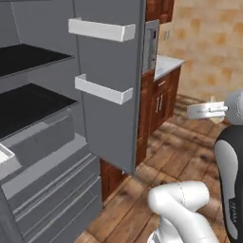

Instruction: Gather the potato and garlic from the fridge and place them on a tray on the dining counter. Then gather the steak and chicken drumstick from the fridge and place them on the other tray.

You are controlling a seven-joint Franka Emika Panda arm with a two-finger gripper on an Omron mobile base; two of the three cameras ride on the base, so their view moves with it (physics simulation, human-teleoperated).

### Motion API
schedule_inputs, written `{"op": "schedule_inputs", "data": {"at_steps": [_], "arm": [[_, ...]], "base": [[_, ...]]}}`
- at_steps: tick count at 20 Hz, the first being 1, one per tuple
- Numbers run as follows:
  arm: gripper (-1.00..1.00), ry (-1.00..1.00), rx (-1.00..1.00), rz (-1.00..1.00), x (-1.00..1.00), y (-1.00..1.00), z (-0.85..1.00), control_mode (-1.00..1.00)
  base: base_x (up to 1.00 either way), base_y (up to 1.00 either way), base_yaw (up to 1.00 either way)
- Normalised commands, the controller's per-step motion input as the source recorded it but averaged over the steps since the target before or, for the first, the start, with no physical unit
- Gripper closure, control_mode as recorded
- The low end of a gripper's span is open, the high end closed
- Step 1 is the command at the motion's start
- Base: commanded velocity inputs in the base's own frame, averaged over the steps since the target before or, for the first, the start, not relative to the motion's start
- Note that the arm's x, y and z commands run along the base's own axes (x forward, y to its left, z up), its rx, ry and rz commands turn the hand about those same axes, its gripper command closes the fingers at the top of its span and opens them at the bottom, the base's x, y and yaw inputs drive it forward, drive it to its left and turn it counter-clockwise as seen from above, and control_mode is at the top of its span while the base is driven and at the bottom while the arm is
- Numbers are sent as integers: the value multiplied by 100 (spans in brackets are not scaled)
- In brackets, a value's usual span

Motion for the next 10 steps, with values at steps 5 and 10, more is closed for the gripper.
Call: {"op": "schedule_inputs", "data": {"at_steps": [5, 10], "arm": [[100, 0, 0, 0, 0, 0, 0, 100], [100, 0, 0, 0, 0, 0, 0, 100]], "base": [[-1, -15, -92], [26, -32, -69]]}}
